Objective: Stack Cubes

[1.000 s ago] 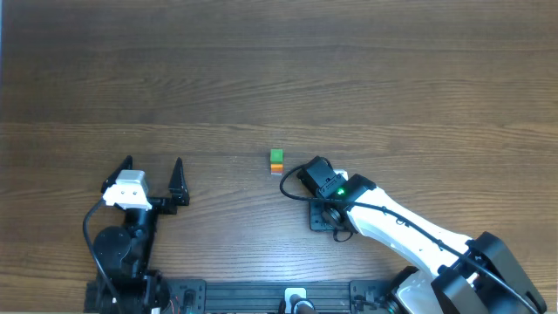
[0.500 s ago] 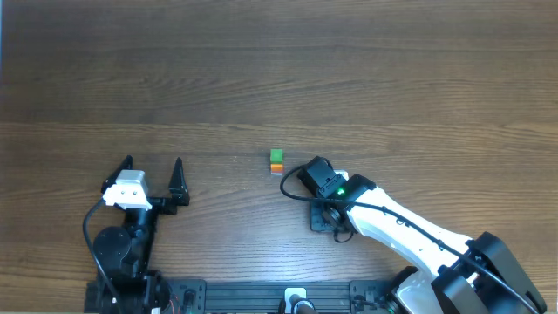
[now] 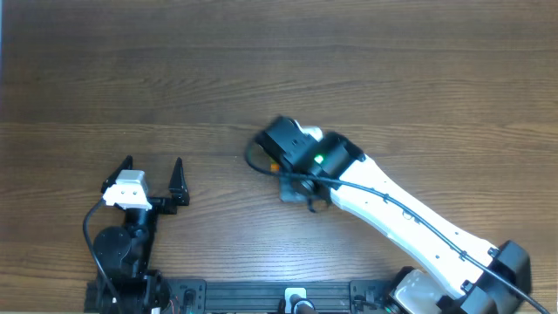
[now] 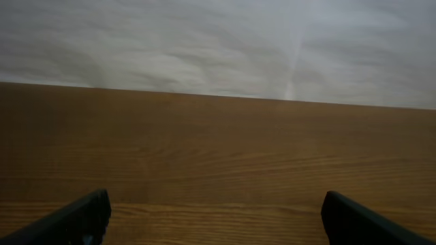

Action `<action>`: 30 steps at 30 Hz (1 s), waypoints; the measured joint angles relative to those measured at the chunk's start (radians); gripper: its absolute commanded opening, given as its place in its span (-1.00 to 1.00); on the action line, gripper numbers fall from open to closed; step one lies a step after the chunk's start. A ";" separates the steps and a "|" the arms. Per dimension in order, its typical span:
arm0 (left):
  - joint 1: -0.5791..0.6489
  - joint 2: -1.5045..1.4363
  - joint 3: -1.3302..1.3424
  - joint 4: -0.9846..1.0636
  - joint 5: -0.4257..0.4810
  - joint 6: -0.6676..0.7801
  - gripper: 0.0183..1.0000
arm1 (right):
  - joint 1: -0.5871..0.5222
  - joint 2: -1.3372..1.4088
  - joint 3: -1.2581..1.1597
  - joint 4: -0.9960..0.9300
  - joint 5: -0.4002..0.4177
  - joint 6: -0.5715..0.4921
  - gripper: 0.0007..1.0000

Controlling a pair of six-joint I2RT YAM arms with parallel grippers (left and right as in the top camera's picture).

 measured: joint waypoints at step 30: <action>0.000 0.000 0.000 0.000 0.000 0.000 1.00 | -0.044 0.391 0.406 -0.114 0.013 0.063 -0.85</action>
